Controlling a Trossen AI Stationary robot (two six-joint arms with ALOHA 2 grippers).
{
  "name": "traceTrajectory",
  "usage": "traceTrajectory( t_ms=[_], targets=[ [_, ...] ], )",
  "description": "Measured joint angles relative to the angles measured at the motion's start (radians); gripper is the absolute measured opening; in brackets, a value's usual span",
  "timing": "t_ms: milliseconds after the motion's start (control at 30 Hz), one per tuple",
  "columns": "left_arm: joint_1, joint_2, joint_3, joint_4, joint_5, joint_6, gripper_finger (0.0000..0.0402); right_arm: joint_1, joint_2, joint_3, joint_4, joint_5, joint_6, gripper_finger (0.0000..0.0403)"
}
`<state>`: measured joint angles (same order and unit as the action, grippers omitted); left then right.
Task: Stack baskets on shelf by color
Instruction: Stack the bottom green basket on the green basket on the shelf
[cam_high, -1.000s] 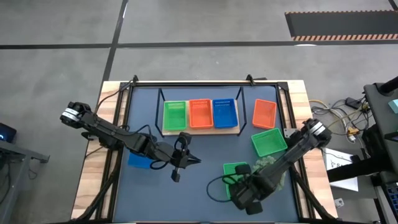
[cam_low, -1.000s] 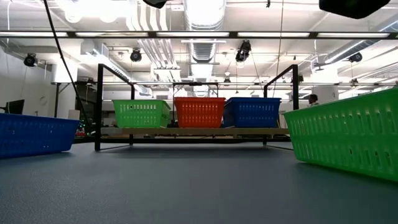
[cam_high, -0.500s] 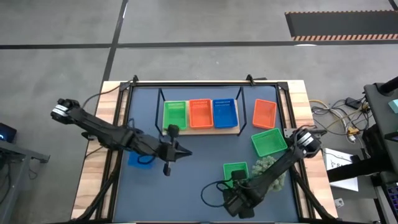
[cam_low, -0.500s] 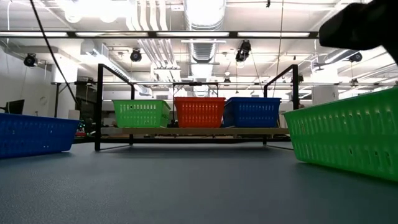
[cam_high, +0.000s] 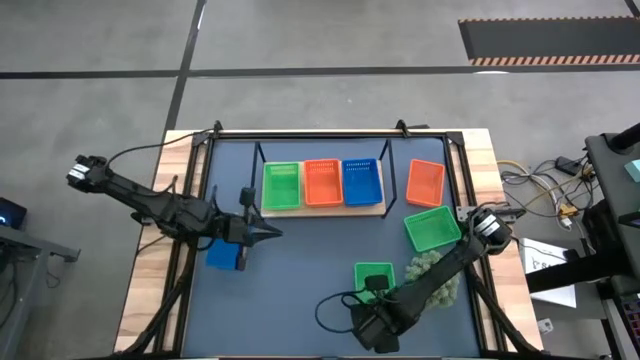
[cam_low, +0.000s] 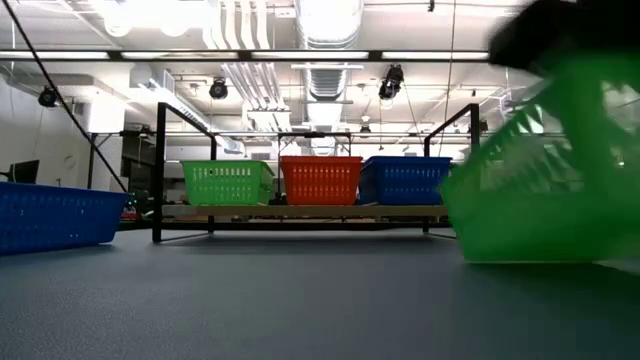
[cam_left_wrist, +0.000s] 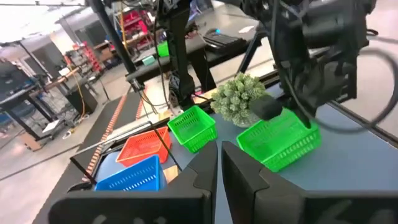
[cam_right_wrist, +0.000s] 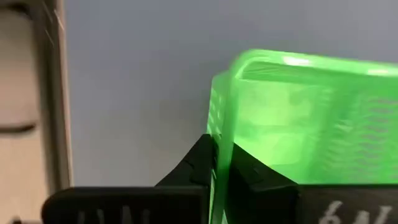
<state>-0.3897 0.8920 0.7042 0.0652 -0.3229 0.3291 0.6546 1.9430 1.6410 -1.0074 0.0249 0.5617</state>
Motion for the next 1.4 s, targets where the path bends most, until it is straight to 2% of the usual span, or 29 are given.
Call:
traceTrajectory(
  t_ms=[133,367,467,633,767,967,1033,1400],
  targets=[
    [0.000,-0.052,-0.082,0.099,0.000,0.015,0.0006,-0.050,-0.018,0.104,0.002,0.077,-0.083,0.0009],
    [0.000,-0.119,-0.128,0.161,0.000,0.053,0.0006,-0.170,-0.024,0.262,0.007,0.334,-0.308,0.0008],
    [0.000,-0.147,-0.128,0.170,0.000,0.055,0.0006,-0.244,-0.024,0.266,0.033,0.394,-0.381,0.0008],
    [0.000,-0.185,-0.137,0.193,0.000,0.062,0.0006,-0.376,-0.024,0.261,0.167,0.415,-0.527,0.0008],
    [0.002,-0.200,-0.140,0.189,-0.001,0.081,0.0006,-0.471,-0.024,0.260,0.300,0.396,-0.626,0.0008],
    [0.002,-0.209,-0.146,0.187,-0.003,0.101,0.0006,-0.596,-0.003,0.256,0.460,0.175,-0.679,0.0008],
    [0.001,-0.206,-0.148,0.186,0.000,0.111,0.0006,-0.623,0.010,0.256,0.519,0.139,-0.678,0.0008],
    [0.002,-0.207,-0.149,0.188,0.000,0.132,0.0006,-0.692,0.085,0.257,0.582,0.124,-0.716,0.0008]
  ],
)
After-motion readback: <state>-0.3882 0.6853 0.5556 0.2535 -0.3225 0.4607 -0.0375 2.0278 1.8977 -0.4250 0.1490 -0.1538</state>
